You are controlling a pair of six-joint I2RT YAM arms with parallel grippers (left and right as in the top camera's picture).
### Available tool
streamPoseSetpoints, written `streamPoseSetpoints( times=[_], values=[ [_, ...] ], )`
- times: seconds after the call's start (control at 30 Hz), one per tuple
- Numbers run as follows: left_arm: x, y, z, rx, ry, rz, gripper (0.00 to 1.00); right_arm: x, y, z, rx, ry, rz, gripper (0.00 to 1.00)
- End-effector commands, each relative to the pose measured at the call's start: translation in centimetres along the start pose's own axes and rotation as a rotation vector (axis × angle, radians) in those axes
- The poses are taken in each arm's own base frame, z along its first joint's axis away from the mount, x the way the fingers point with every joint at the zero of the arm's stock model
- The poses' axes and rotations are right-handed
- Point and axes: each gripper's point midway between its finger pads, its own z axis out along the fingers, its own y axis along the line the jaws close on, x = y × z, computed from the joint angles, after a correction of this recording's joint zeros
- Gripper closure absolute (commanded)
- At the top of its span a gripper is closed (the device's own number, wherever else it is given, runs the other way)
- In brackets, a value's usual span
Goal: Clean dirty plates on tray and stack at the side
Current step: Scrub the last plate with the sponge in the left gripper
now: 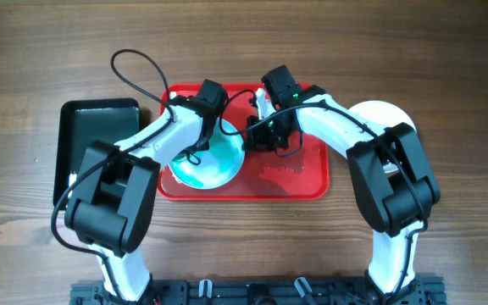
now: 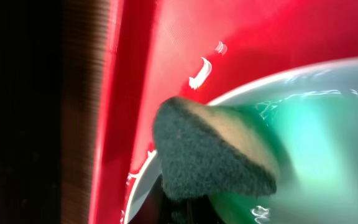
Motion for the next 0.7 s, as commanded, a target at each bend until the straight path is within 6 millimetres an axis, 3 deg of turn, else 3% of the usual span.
streamPoseSetpoints(
  times=[0.0,0.1,0.2,0.3,0.4,0.43,0.5,0.57,0.67],
  values=[
    [6.8,-7.3,-1.3,0.531,0.295,0.344,0.96,-0.2,-1.9,0.2,0.064,-0.007,0.027,0.96],
    [9.1,-11.2,-5.8,0.911,0.357,0.472,0.96,-0.2,-1.9,0.1,0.064,-0.006,0.027,0.96],
    [9.0,-12.5,-6.8,0.985,0.330,0.499,0.96,-0.2,-1.9,0.1,0.064,-0.006,0.027,0.95],
    [7.6,-13.8,-7.0,1.012,0.236,0.517,0.96,-0.2,-1.9,0.1,0.064,-0.006,0.027,0.96],
    [3.4,-14.6,-5.6,0.927,0.074,0.427,0.96,-0.2,-1.9,0.1,0.064,-0.006,0.027,0.96],
    [1.2,-13.9,-4.2,0.806,0.013,0.327,0.96,-0.2,-1.9,0.1,0.064,-0.006,0.027,0.96],
    [-3.8,-10.6,-1.5,0.517,-0.146,0.088,0.96,-0.1,-1.9,0.1,0.064,-0.006,0.026,0.96],
    [-7.0,-7.2,-0.8,0.309,-0.288,-0.037,0.96,-0.1,-1.9,0.1,0.064,-0.006,0.026,0.95],
    [-10.1,-1.9,-1.1,0.017,-0.458,-0.124,0.96,-0.1,-2.0,0.1,0.065,-0.006,0.026,0.96]
  ],
)
